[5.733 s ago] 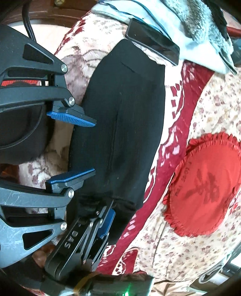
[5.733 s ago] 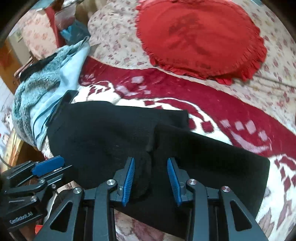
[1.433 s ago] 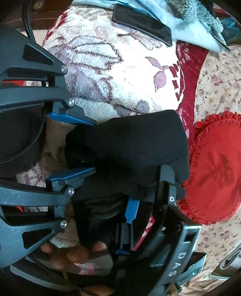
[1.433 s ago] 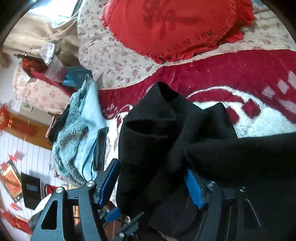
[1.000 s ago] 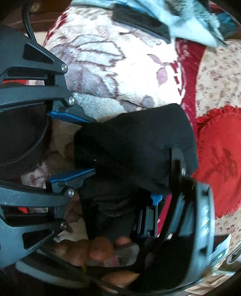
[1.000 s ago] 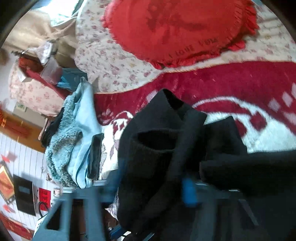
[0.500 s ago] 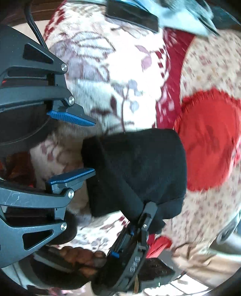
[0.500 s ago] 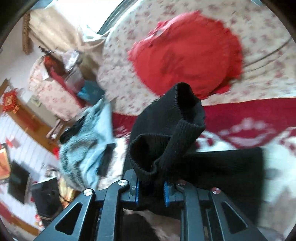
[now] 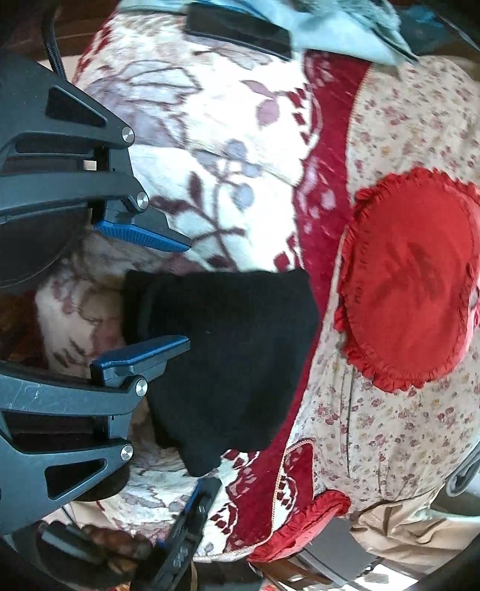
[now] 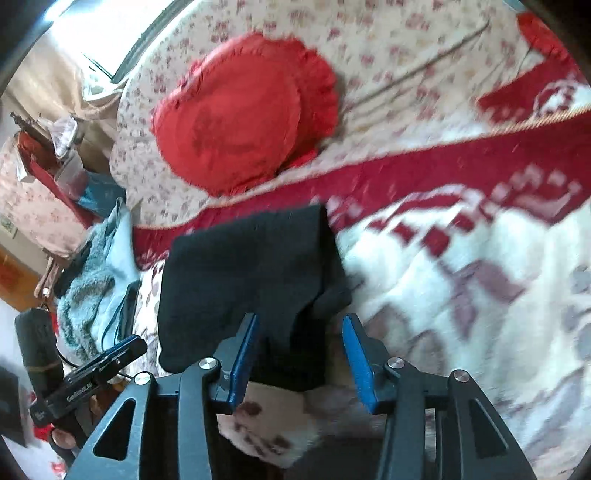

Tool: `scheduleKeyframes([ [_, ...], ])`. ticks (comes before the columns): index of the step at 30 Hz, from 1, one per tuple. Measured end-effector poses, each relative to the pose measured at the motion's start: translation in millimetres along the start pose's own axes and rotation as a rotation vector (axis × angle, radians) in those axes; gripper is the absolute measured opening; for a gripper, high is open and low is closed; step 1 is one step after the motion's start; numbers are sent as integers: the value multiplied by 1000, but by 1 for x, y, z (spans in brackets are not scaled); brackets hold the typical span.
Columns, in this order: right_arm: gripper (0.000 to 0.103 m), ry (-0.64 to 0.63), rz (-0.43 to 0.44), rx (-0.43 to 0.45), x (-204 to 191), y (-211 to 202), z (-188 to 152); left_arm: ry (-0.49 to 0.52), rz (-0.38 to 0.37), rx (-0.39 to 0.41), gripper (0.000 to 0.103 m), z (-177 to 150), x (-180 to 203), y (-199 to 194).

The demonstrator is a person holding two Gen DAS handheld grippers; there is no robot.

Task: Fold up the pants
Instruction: 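Lower the folded pants onto the bedspread and open both grippers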

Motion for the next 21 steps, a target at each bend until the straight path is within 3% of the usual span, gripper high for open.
scheduleKeyframes([
  [3, 45, -50, 37, 46, -11, -6, 14, 26, 12, 9, 46, 12, 11, 14],
  [7, 45, -163, 87, 32, -40, 19, 20, 26, 52, -14, 46, 26, 12, 45],
  [11, 45, -191, 27, -22, -46, 69, 18, 6, 65, -42, 49, 35, 8, 68],
  [14, 45, -197, -12, -33, -40, 94, 23, -2, 85, -58, 58, 35, 4, 84],
  [21, 45, -215, -42, -50, -42, 92, 30, -11, 87, -50, 62, 32, 3, 78],
])
Point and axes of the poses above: each gripper's, at about its wrist camera, not at the fingertips, and y roughly the way its jaws point, x to its right, z to its top, the point moved 4 cm from there along y, roughly the way its jaws point, and after that the axes turned 10 degrees about x, right-handed, at the moved point
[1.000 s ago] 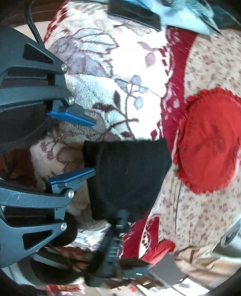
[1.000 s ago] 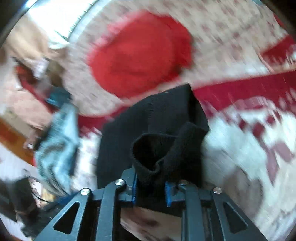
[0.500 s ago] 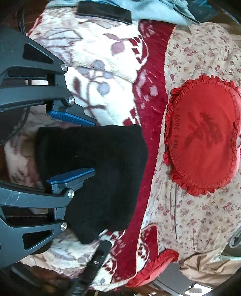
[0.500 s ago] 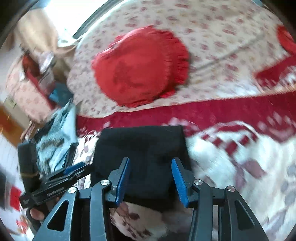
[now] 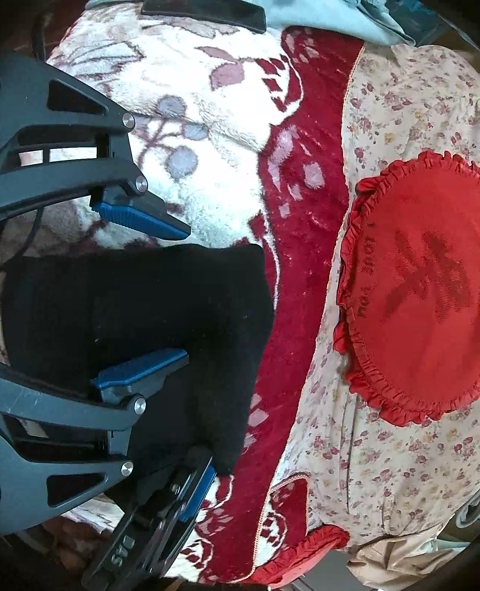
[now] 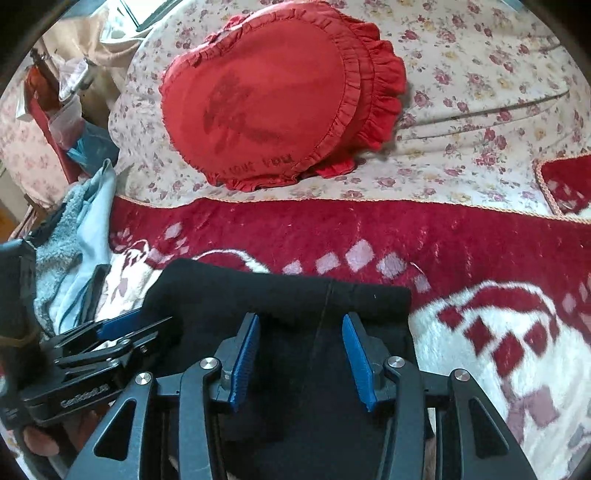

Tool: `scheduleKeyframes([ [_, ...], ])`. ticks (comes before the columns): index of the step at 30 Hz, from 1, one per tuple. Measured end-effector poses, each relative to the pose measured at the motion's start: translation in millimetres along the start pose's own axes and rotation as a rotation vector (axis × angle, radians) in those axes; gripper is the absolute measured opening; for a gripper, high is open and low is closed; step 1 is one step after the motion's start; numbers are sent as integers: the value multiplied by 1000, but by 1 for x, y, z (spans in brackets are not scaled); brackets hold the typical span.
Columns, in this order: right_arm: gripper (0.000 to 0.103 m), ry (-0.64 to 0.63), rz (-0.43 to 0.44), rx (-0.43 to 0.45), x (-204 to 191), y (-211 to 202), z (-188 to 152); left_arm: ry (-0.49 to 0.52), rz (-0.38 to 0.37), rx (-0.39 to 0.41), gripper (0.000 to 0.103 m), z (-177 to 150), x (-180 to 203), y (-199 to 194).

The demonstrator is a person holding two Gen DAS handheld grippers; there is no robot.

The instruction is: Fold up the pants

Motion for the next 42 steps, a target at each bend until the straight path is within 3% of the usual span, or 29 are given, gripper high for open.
scheduleKeyframes([
  [6, 45, -9, 9, 7, -8, -40, -17, 20, 12, 19, 62, -10, 5, -23],
  [14, 45, -49, -6, -37, -16, -59, -48, 30, 21, 31, 62, -35, 6, -50],
  [20, 48, -42, -40, -120, -3, -50, -73, -14, -6, -51, 63, -76, 0, -41],
  [24, 48, 98, 60, -52, 18, -67, -67, -48, -39, -30, 63, -71, -9, -52],
  [29, 60, 194, 63, -3, 52, -67, -51, -112, -61, 7, 63, -53, -28, -61],
  [33, 65, 286, 166, -63, 64, -39, -45, -163, -80, -34, 63, -44, -35, -42],
  [36, 65, 306, 233, -116, 58, -17, -46, -191, -130, -53, 76, -39, -30, -30],
  [39, 67, 272, 262, -142, 47, -4, -44, -193, -169, -99, 78, -40, -20, -12],
  [42, 58, 277, 270, -148, 45, 4, -39, -212, -216, -125, 78, -42, -9, 2],
])
Point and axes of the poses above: each gripper's, at about its wrist camera, not at the fingertips, and y roughly the way its jaws point, x to its right, z to its top, the point moved 4 cm from there along y, roughly the way its jaws point, and after that the axes turned 10 degrees about x, right-handed, at the moved point
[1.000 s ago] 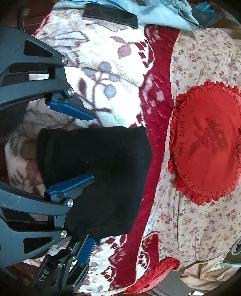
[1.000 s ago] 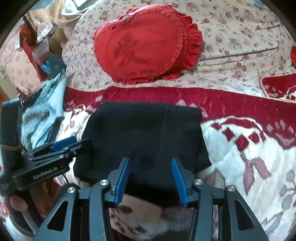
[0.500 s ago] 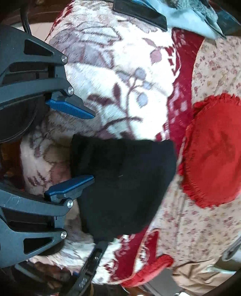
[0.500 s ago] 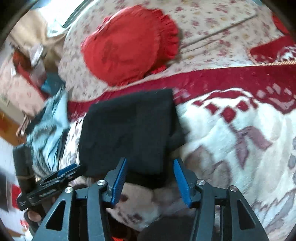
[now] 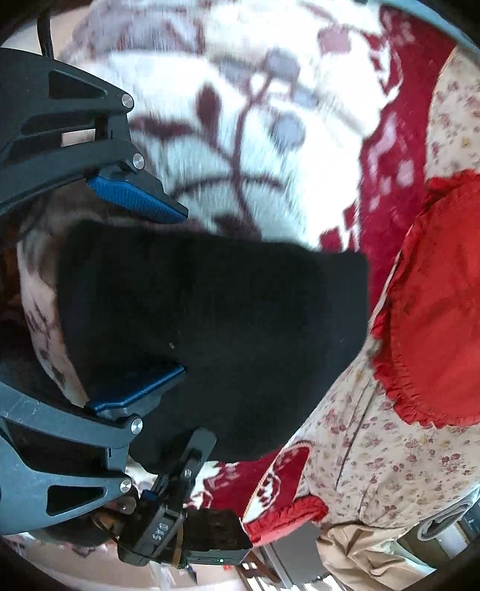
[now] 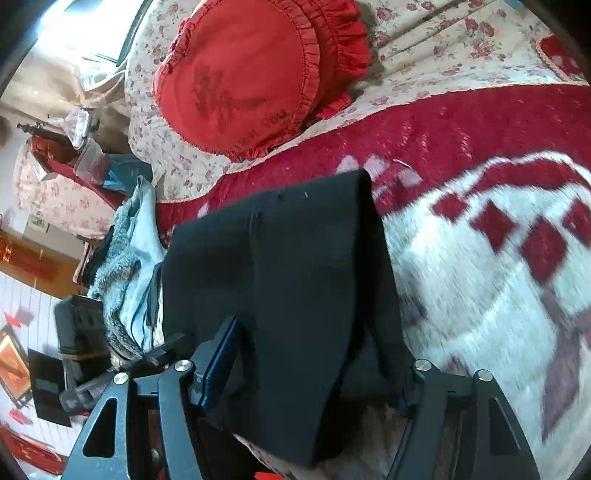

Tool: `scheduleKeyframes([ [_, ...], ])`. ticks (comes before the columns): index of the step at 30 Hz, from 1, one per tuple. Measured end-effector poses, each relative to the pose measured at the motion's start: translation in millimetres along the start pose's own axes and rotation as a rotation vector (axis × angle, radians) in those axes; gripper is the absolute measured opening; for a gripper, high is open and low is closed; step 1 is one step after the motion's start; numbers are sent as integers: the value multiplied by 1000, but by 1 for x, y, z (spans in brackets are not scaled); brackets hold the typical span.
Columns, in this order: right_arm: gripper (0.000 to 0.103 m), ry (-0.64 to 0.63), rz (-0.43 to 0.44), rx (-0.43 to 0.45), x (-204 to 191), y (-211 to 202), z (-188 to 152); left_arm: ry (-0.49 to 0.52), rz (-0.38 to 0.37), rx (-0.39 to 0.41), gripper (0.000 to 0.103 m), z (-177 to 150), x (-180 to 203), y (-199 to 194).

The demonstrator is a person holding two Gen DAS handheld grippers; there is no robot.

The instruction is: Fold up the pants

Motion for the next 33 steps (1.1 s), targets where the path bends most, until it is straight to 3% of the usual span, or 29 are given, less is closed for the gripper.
scheduleKeyframes([
  [4, 47, -106, -65, 19, -18, -3, 2, 41, 4, 22, 59, 5, 10, -8],
  [7, 45, -147, -74, 56, -32, -8, 7, 66, 2, 55, 54, 17, 13, -19],
  [12, 44, -163, -37, 129, -55, -5, 33, 91, 23, 138, 54, 56, 12, -32],
  [16, 44, -177, -56, 159, -63, 16, 54, 85, 60, 142, 54, 77, -1, -15],
  [18, 45, -155, -77, 141, -55, 33, 60, 71, 96, 110, 54, 78, -12, 4],
  [21, 50, -182, -202, 89, -37, 57, 56, 76, 111, 115, 62, 71, -19, 16],
  [23, 51, -187, -196, 111, -39, 51, 55, 106, 134, 144, 65, 69, -17, 13],
  [29, 51, -296, -289, 161, -63, 20, 47, 131, 172, 165, 65, 63, -14, 0],
  [33, 51, -323, -287, 202, -79, 9, 40, 158, 206, 197, 65, 57, -5, -12],
])
Point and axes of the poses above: each gripper's, at about its wrist camera, not at the fingertips, and y roughly the way its jaws point, x to its right, z to its top, the point moved 4 cm from there along y, roughly the way its jaws point, and after that the axes turned 10 degrees about x, right-handed, at the moved point
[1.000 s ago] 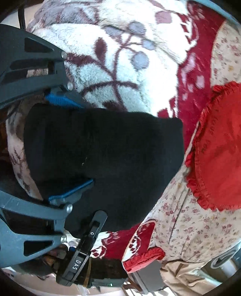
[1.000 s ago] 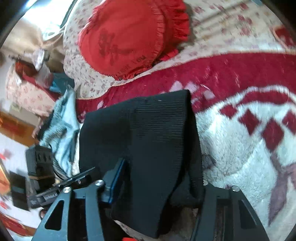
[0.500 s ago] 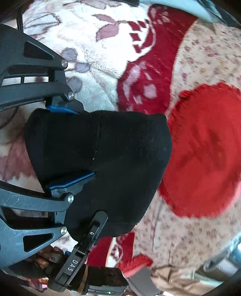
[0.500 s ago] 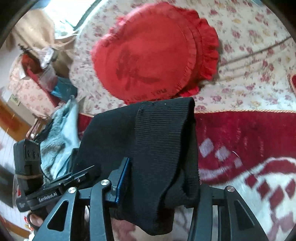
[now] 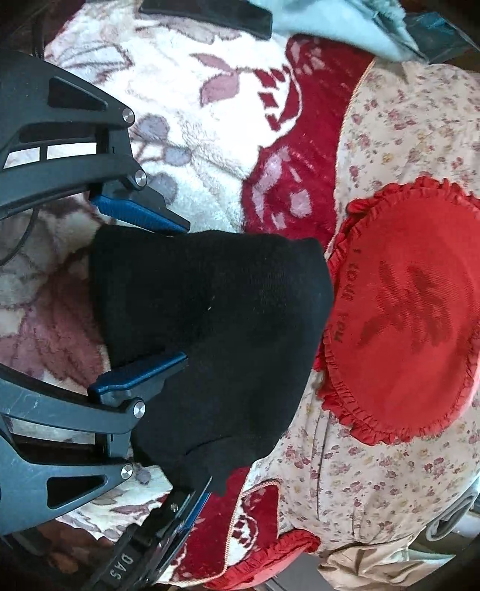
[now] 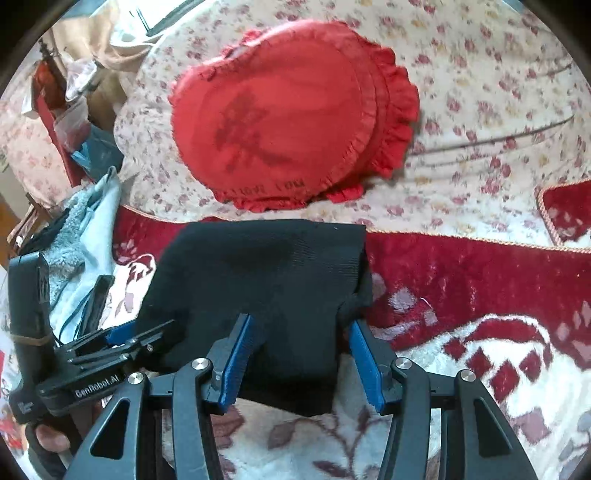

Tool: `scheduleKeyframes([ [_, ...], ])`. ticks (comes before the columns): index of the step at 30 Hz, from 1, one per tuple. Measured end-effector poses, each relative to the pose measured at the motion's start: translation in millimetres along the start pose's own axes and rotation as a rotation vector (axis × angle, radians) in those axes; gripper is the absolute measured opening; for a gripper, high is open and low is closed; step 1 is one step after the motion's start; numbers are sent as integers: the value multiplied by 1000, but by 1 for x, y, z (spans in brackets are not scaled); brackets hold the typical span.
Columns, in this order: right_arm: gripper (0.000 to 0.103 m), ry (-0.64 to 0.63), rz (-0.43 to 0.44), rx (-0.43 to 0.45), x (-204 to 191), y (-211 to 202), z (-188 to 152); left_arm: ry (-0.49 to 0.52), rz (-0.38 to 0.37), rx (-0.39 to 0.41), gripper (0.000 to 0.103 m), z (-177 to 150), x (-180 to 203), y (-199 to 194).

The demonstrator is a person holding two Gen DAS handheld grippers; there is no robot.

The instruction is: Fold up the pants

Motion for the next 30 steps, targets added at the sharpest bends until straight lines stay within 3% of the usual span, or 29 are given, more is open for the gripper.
scheduleKeyframes([
  [6, 51, -43, -52, -100, -6, 22, -21, 26, 44, 30, 65, -7, 1, -21],
  [11, 51, -7, -43, -55, -4, 1, -21, 46, 81, 71, 65, -9, 0, -42],
  [21, 52, -85, -67, 67, -42, -53, -11, 74, 125, 121, 65, -16, 4, -79],
  [30, 52, -107, -66, 82, -63, -66, -9, 60, 146, 181, 65, -14, 0, -109],
])
Point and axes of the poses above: each gripper's, at about its wrist camera, not at the fingertips, and y roughly the way its jaws point, x to its right, z to its top, the point moved 4 cm from there along y, roughly the way its jaws point, and after that the axes turned 10 degrees about x, right-handed, at the moved point
